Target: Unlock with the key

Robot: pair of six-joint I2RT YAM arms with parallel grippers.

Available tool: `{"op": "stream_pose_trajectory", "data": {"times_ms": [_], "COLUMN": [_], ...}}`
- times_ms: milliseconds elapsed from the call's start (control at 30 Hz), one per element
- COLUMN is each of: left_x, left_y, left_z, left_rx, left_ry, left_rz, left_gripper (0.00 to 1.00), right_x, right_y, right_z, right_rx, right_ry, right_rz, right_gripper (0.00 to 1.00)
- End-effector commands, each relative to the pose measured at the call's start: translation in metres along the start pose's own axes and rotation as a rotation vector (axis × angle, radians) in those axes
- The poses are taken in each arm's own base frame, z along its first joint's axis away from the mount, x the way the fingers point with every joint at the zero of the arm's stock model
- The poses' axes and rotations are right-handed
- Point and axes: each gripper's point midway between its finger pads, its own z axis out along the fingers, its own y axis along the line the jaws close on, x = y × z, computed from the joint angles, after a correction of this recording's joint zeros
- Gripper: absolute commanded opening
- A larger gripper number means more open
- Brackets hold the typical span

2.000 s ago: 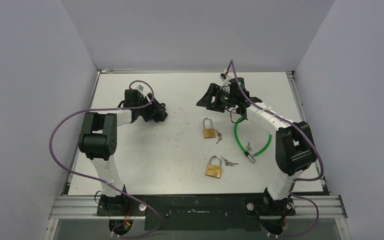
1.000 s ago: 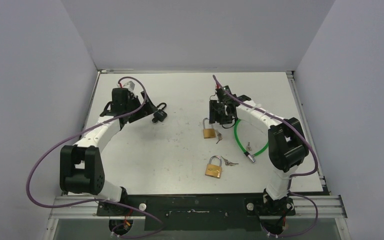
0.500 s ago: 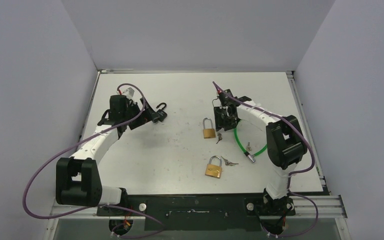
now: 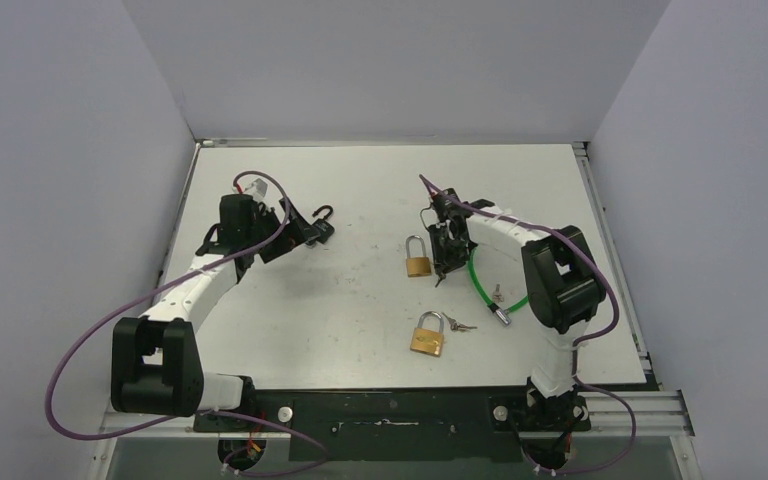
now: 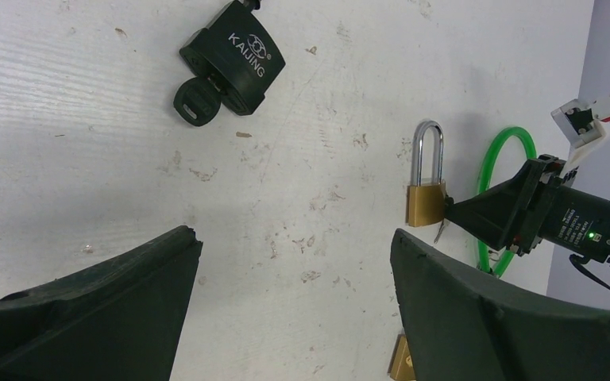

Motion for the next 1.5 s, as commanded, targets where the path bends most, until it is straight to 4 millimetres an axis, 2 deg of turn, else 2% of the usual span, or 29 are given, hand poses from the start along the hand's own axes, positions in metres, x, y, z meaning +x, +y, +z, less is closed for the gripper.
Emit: {"op": "stream_pose_trajectory", "data": {"times_ms": [0, 167, 300, 533, 733, 867, 933, 1033, 1133, 1233, 1300, 1467], "left_x": [-0.018, -0.019, -0.019, -0.023, -0.026, -0.027, -0.028, -0.026, -0.018, -0.004, 0.003, 0.013], "left_y": [-0.016, -0.018, -0.02, -0.026, -0.043, -0.064, -0.078, -0.105, -0.142, -0.171, -0.185, -0.192], "left_z": [-0.008, -0.01, -0.012, -0.019, -0.027, -0.034, -0.039, -0.047, -0.056, -0.057, -0.055, -0.043], "left_rx": [0.062, 0.067, 0.07, 0.083, 0.151, 0.257, 0.331, 0.446, 0.576, 0.65, 0.676, 0.669], "left_ry": [-0.071, -0.076, -0.079, -0.087, -0.099, -0.103, -0.109, -0.111, -0.108, -0.086, -0.078, -0.053], "left_rz": [0.018, 0.022, 0.023, 0.014, -0.007, -0.067, -0.095, -0.125, -0.132, -0.125, -0.112, -0.11], "left_gripper": [0.87, 0.87, 0.87, 0.89, 0.94, 0.97, 0.97, 0.97, 0.97, 0.89, 0.82, 0.57], "right_x": [-0.005, -0.006, -0.013, -0.031, -0.044, -0.05, -0.053, -0.057, -0.06, -0.062, -0.064, -0.061], "right_y": [-0.001, 0.001, 0.002, 0.006, 0.018, 0.029, 0.041, 0.064, 0.09, 0.116, 0.128, 0.149], "right_z": [0.006, 0.011, 0.007, -0.025, -0.059, -0.083, -0.097, -0.121, -0.141, -0.159, -0.169, -0.177], "right_rx": [0.033, 0.034, 0.027, -0.002, -0.083, -0.162, -0.223, -0.305, -0.37, -0.449, -0.503, -0.58], "right_ry": [-0.035, -0.06, -0.109, -0.255, -0.391, -0.466, -0.503, -0.559, -0.59, -0.61, -0.619, -0.593], "right_rz": [-0.025, -0.042, -0.038, -0.017, -0.002, -0.002, -0.018, -0.042, -0.043, -0.024, -0.002, -0.008], "right_gripper": [0.21, 0.15, 0.0, 0.0, 0.0, 0.0, 0.0, 0.0, 0.0, 0.0, 0.0, 0.0]}}
